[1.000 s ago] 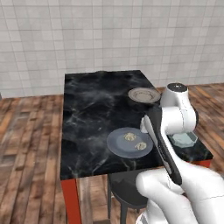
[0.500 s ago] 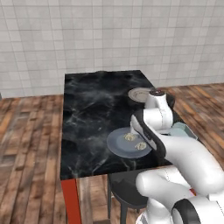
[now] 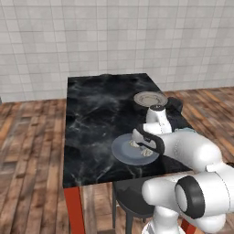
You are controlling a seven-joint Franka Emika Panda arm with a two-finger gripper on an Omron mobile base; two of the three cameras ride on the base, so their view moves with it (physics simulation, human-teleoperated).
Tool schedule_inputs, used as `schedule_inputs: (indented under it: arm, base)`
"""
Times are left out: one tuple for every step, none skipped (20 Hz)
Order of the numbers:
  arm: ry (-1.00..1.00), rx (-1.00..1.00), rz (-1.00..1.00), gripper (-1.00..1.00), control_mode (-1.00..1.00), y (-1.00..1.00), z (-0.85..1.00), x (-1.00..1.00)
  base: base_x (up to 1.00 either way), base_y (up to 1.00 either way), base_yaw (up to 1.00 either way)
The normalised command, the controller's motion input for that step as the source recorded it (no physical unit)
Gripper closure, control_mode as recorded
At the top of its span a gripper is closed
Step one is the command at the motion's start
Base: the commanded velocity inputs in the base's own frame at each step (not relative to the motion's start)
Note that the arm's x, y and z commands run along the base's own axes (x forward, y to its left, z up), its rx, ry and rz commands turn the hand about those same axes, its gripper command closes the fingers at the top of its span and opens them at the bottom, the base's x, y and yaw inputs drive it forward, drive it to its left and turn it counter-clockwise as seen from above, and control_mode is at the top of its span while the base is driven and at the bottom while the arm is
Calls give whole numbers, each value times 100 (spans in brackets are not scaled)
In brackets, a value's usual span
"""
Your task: Place two dumplings into each of the tupperware containers and then place the containers in the fridge.
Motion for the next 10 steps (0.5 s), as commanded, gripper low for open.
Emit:
schedule_inputs:
  arm:
    - [10, 0, 0, -100, -100, 0, -24, 16]
    - [9, 0, 0, -100, -100, 0, -29, 21]
    - [10, 0, 0, -100, -100, 0, -26, 12]
    - [10, 0, 0, -100, -100, 0, -31, 19]
    - [11, 0, 0, -100, -100, 0, -26, 14]
    - [13, 0, 0, -100, -100, 0, -17, 16]
    - [10, 0, 0, -100, -100, 0, -24, 19]
    - [11, 0, 0, -100, -100, 0, -26, 22]
    - [13, 0, 0, -100, -100, 0, -24, 26]
    - [13, 0, 0, -100, -100, 0, -20, 26]
  base:
    - [0, 0, 0]
    - [0, 0, 0]
    - [0, 0, 0]
    - [0, 0, 0]
    - [0, 0, 0]
    - [0, 0, 0]
    - [0, 0, 0]
    - [0, 0, 0]
    - [0, 0, 0]
    - [0, 0, 0]
